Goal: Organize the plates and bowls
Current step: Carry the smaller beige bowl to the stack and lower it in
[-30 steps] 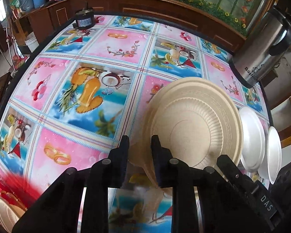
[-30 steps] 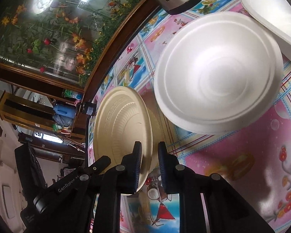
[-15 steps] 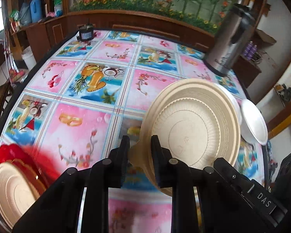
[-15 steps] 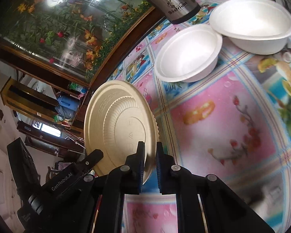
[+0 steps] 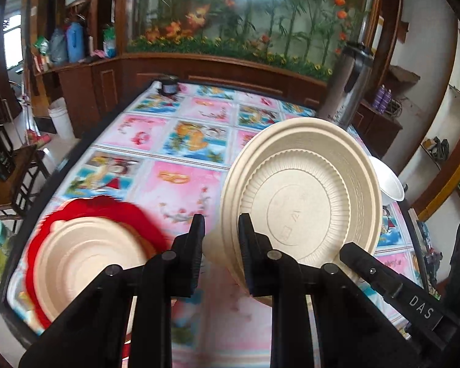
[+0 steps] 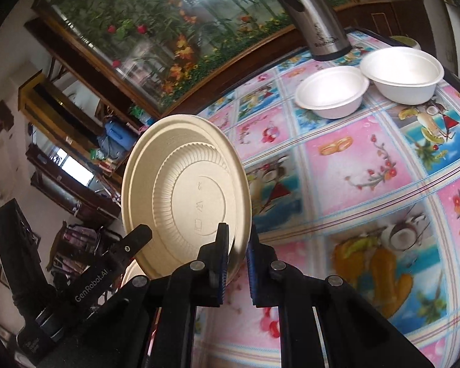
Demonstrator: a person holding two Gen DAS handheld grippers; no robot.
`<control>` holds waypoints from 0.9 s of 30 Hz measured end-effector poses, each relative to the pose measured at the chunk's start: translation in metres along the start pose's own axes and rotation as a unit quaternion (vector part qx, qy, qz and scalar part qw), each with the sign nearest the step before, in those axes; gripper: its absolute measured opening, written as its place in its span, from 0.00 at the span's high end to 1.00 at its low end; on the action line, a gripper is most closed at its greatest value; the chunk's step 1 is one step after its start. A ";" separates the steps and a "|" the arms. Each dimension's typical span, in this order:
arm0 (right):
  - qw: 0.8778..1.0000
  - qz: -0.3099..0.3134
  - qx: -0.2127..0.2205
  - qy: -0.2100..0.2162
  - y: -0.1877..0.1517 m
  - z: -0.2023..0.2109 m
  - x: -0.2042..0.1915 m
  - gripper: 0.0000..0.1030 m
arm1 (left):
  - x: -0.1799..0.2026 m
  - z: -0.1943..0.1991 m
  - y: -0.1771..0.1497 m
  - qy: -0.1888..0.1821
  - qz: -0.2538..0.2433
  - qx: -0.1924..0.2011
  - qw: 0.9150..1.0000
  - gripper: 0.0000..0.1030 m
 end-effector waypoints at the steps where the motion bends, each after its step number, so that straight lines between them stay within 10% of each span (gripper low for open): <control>1: 1.000 0.005 -0.001 0.003 -0.001 0.000 -0.008 0.90 | -0.007 0.005 0.000 0.002 0.001 0.005 1.000 0.81; 27: 0.985 0.149 -0.079 0.030 -0.081 -0.067 -0.164 0.89 | -0.168 0.032 -0.025 0.074 0.057 0.001 0.996 0.80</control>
Point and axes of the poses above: each gripper's, at about its wrist camera, not at the fingertips, and z roughly against the way its jaws point, x to its right, y to its top, the point moved 5 cm from there along -z, roughly the way its jaws point, and after that the axes turned 13 degrees about z, right-handed, at the moved point
